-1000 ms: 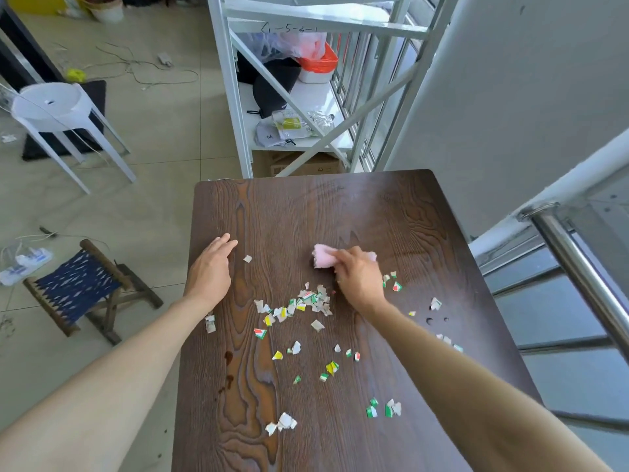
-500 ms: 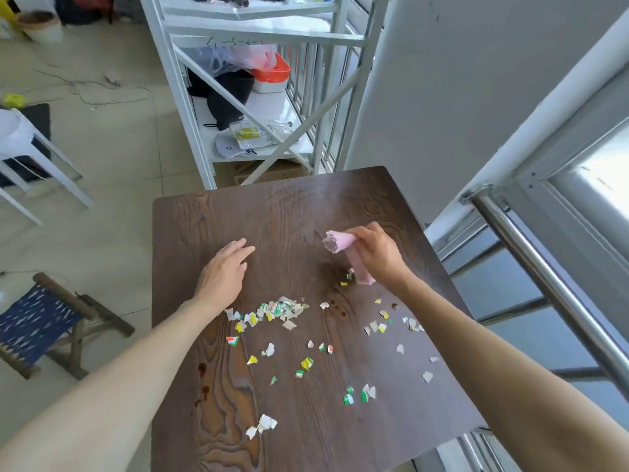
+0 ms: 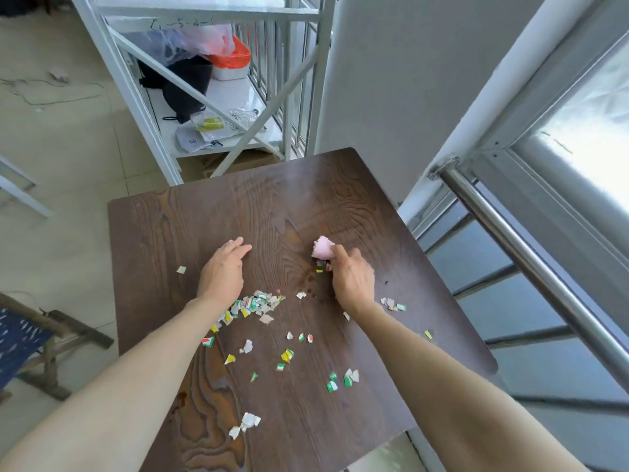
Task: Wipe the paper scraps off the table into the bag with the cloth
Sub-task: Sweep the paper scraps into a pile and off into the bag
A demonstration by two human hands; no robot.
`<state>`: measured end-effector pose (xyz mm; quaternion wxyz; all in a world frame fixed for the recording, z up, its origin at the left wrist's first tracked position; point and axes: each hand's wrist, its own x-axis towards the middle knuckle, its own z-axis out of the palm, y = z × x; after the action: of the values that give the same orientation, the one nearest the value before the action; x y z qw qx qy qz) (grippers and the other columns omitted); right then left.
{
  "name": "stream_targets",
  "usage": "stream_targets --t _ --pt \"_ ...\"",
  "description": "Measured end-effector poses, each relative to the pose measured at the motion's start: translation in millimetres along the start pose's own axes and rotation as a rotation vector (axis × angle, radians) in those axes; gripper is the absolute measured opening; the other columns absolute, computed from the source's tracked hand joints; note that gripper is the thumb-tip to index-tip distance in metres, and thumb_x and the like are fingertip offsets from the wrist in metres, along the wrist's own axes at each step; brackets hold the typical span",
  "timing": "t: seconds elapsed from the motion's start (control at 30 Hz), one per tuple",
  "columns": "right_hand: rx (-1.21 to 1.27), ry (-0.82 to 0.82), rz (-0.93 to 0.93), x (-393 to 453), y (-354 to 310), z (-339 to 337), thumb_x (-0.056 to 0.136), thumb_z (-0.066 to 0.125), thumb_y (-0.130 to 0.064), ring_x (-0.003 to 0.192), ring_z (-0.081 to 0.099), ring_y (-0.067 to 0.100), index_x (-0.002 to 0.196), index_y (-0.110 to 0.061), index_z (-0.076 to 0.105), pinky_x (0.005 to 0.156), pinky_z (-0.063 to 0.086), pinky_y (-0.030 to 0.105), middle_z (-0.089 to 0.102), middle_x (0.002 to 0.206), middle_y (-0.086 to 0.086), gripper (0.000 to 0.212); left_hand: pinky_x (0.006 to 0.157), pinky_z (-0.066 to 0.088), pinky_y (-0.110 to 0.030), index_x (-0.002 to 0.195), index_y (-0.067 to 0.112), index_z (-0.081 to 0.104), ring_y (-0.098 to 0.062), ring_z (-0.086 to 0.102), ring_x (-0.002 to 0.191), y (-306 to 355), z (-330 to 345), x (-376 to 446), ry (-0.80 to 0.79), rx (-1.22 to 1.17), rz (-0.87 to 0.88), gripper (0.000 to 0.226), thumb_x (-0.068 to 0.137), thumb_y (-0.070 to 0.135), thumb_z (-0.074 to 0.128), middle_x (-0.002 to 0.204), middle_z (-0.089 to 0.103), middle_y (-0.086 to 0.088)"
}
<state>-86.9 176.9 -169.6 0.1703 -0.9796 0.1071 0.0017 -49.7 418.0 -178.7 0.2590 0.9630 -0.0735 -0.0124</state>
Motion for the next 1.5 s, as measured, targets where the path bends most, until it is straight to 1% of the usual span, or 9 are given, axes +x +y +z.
stream_targets --t 0.3,0.4,0.5,0.7,0.77,0.9,1.07,1.33,1.5 --pt "0.109 -0.179 -0.297 -54.0 -74.0 27.3 0.096 0.044 -0.018 0.079 0.062 0.038 0.12 -0.021 0.059 0.058 0.035 0.034 0.054 0.096 0.013 0.028 0.116 0.027 -0.037 0.134 0.011 0.049 -0.02 0.029 0.141 -4.5 -4.6 2.1 -0.081 0.003 0.002 0.051 0.091 -0.01 0.035 0.15 0.038 -0.005" --pt "0.218 -0.231 -0.315 -46.3 -64.9 7.8 0.097 0.045 -0.021 0.082 0.062 0.038 0.114 -0.017 0.062 0.063 0.045 0.037 0.055 0.098 0.013 0.024 0.117 0.024 -0.035 0.136 0.011 0.047 -0.018 0.027 0.142 -5.2 -7.8 1.4 -0.116 0.003 0.012 0.053 0.09 -0.012 0.035 0.151 0.036 -0.004" --pt "0.273 -0.244 -0.28 -24.9 -36.8 -27.8 0.093 0.054 -0.023 0.089 0.063 0.031 0.114 -0.018 0.064 0.076 0.048 0.034 0.055 0.097 0.008 0.024 0.117 0.022 -0.033 0.138 0.011 0.045 -0.018 0.025 0.142 -2.4 -8.4 1.5 -0.127 0.021 0.007 0.052 0.091 -0.009 0.034 0.152 0.033 -0.004" --pt "0.125 -0.157 -0.079 21.4 64.2 -94.4 0.091 0.056 -0.02 0.096 0.062 0.032 0.116 -0.02 0.066 0.078 0.046 0.034 0.061 0.105 0.015 0.027 0.112 0.033 -0.04 0.132 0.008 0.051 -0.025 0.034 0.137 8.4 -6.1 -5.0 -0.091 0.016 0.019 0.046 0.091 -0.008 0.037 0.149 0.038 -0.008" --pt "0.055 -0.124 -0.002 23.7 94.8 -98.7 0.092 0.055 -0.022 0.096 0.063 0.035 0.118 -0.021 0.065 0.077 0.047 0.036 0.061 0.106 0.017 0.028 0.106 0.04 -0.043 0.131 0.008 0.053 -0.025 0.035 0.135 11.5 -3.1 -6.3 -0.103 0.008 0.047 0.046 0.09 -0.008 0.039 0.148 0.039 -0.007" --pt "0.044 -0.101 0.154 3.1 121.9 -68.6 0.096 0.047 -0.024 0.101 0.062 0.038 0.123 -0.027 0.06 0.082 0.046 0.039 0.059 0.108 0.015 0.03 0.112 0.031 -0.04 0.131 0.008 0.053 -0.025 0.033 0.137 18.0 4.6 -6.2 -0.107 0.043 0.068 0.046 0.09 -0.008 0.037 0.147 0.041 -0.007" --pt "0.123 0.066 0.191 -39.9 73.5 -28.0 0.094 0.047 -0.019 0.095 0.06 0.036 0.121 -0.025 0.061 0.078 0.045 0.039 0.06 0.107 0.011 0.032 0.112 0.03 -0.038 0.129 0.007 0.054 -0.024 0.035 0.136 21.9 7.3 -6.0 -0.061 0.061 0.046 0.046 0.089 -0.009 0.039 0.144 0.045 -0.007" --pt "0.272 -0.133 0.008 -76.3 -32.2 15.5 0.096 0.044 -0.021 0.087 0.061 0.039 0.118 -0.019 0.06 0.076 0.048 0.043 0.059 0.103 0.013 0.028 0.115 0.024 -0.033 0.132 0.008 0.051 -0.023 0.031 0.139 22.3 6.1 -5.8 -0.093 0.051 0.034 0.05 0.088 -0.01 0.037 0.147 0.041 -0.006" --pt "0.428 -0.245 0.013 -60.9 -31.7 -12.4 0.094 0.045 -0.028 0.094 0.06 0.029 0.111 -0.019 0.064 0.073 0.041 0.032 0.063 0.102 0.01 0.027 0.114 0.024 -0.033 0.132 0.009 0.051 -0.023 0.031 0.139 21.8 1.3 -5.4 -0.104 0.061 0.053 0.05 0.088 -0.01 0.037 0.148 0.041 -0.006"
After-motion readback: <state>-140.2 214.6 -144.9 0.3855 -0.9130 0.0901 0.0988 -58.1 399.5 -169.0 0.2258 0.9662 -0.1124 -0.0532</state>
